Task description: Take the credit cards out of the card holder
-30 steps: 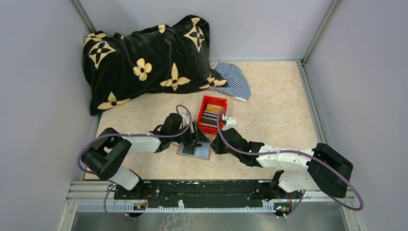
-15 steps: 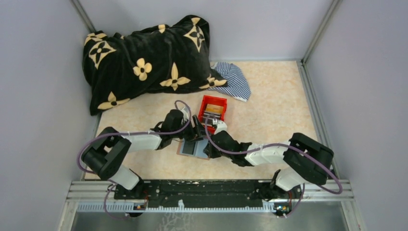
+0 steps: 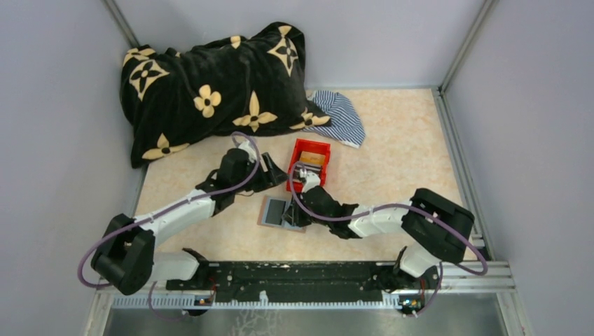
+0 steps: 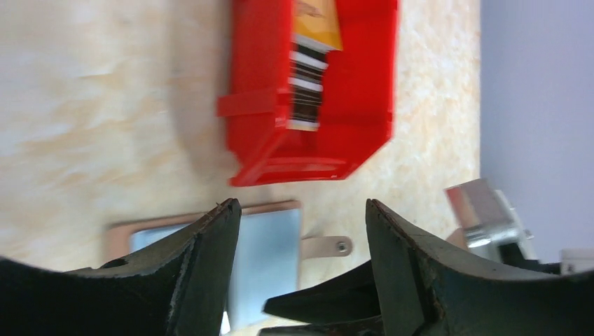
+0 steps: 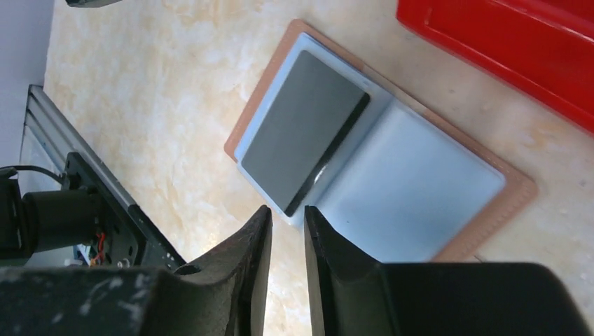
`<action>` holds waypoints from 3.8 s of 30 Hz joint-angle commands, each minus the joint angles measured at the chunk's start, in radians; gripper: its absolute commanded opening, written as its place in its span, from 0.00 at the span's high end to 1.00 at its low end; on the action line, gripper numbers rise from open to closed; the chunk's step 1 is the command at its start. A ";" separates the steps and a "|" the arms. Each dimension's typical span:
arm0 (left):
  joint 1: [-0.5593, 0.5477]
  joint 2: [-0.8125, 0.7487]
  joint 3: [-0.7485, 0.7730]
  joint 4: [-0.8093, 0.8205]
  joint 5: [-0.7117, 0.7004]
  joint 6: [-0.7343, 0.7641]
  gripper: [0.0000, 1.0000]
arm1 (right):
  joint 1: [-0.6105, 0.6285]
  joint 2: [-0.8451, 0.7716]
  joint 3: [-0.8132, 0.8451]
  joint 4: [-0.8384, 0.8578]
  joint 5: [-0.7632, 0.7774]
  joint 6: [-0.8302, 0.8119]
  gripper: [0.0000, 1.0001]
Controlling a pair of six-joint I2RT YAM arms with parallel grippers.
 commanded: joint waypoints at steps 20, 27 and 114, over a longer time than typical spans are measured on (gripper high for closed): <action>0.092 -0.097 -0.372 0.009 0.218 0.014 0.14 | -0.037 0.204 0.118 0.134 -0.114 0.009 0.62; 0.043 -0.056 -0.409 0.056 0.196 -0.036 0.16 | -0.061 0.195 0.060 0.227 -0.134 0.044 0.67; 0.223 -0.066 -0.567 0.388 0.410 0.016 0.26 | -0.099 0.269 0.033 0.448 -0.281 0.108 0.73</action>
